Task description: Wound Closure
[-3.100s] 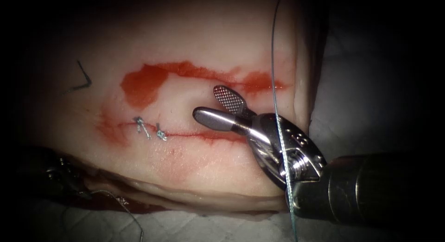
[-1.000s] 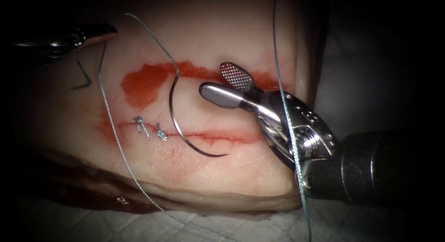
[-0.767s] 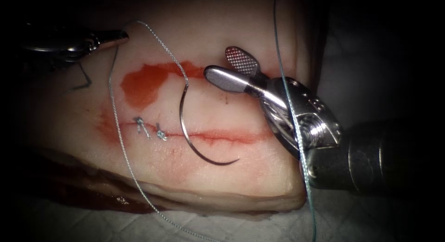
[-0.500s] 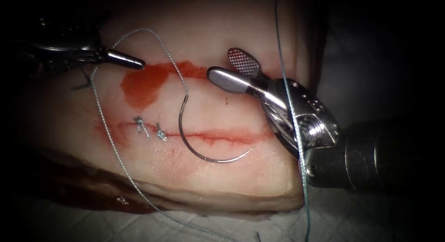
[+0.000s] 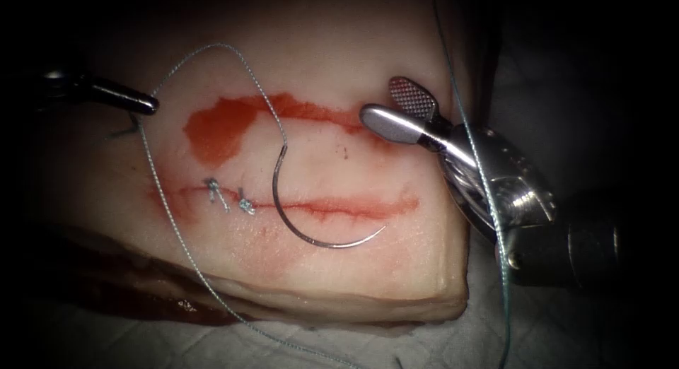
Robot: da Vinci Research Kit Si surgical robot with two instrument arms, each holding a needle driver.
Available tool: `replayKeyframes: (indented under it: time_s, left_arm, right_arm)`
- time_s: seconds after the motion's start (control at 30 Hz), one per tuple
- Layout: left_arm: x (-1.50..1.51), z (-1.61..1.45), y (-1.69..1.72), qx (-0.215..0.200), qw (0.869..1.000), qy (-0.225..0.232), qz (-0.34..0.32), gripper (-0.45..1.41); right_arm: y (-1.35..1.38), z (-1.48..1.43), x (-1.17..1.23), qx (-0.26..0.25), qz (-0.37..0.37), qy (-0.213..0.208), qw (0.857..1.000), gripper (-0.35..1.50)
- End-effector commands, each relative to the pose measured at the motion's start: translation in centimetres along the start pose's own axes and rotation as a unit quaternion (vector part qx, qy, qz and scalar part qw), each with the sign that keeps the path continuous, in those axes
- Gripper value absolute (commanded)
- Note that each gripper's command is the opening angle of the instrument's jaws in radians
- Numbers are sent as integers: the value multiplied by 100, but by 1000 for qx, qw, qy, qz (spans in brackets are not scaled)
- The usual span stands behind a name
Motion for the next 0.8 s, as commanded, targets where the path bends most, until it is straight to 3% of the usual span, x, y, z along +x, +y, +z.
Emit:
replayKeyframes:
  time_s: [0.03, 0.07, 0.1, 0.17, 0.23, 0.27, 0.3, 0.33, 0.37, 0.43, 0.57, 0.63, 0.67, 0.7, 0.77, 0.8]
  left_arm:
    - [1, 8, 0, 0, 1000, -2, 0, 114]
    - [1, 12, -4, 4, 1000, -2, 0, 114]
    - [2, 14, -5, 3, 1000, -3, 0, 118]
    - [6, 19, -7, 2, 1000, -6, 2, 121]
    - [9, 20, -8, 1, 1000, -6, 3, 121]
    - [9, 20, -7, 1, 1000, -6, 3, 121]
    - [8, 20, -8, 1, 1000, -8, 3, 121]
    - [8, 20, -8, 1, 1000, -9, 3, 119]
    - [8, 20, -8, 1, 1000, -9, 3, 118]
    - [8, 20, -8, 2, 1000, -9, 3, 118]
    - [9, 21, -9, 2, 1000, -10, 3, 111]
    - [10, 22, -10, 1, 1000, -10, 3, 111]
    - [11, 25, -14, -3, 1000, -10, 3, 108]
    - [11, 26, -14, -5, 1000, -11, 3, 109]
    - [11, 29, -19, -8, 1000, -11, 3, 119]
    - [10, 30, -22, -9, 1000, -11, 3, 124]
  right_arm:
    - [-11, -2, 4, 11, -3, 10, 1000, 132]
    - [-29, -19, 6, 58, -2, 61, 996, 126]
    - [-37, -25, 5, 80, -1, 79, 994, 125]
    - [-63, -37, -15, 155, -7, 80, 985, 115]
    - [-84, -46, -49, 186, 6, 30, 982, 108]
    - [-89, -49, -61, 189, 13, 9, 982, 113]
    - [-99, -57, -89, 194, 30, -50, 979, 126]
    - [-107, -66, -113, 203, 48, -96, 973, 128]
    - [-110, -69, -120, 213, 31, -103, 971, 126]
    - [-115, -76, -131, 237, -7, -103, 966, 113]
    - [-130, -86, -116, 313, -127, -4, 941, 105]
    - [-139, -85, -109, 352, -201, 27, 914, 105]
    - [-153, -80, -115, 419, -349, 71, 835, 108]
    - [-155, -79, -118, 425, -371, 78, 822, 103]
    - [-149, -70, -135, 425, -309, 34, 850, 59]
    - [-143, -64, -145, 393, -293, 20, 871, 63]
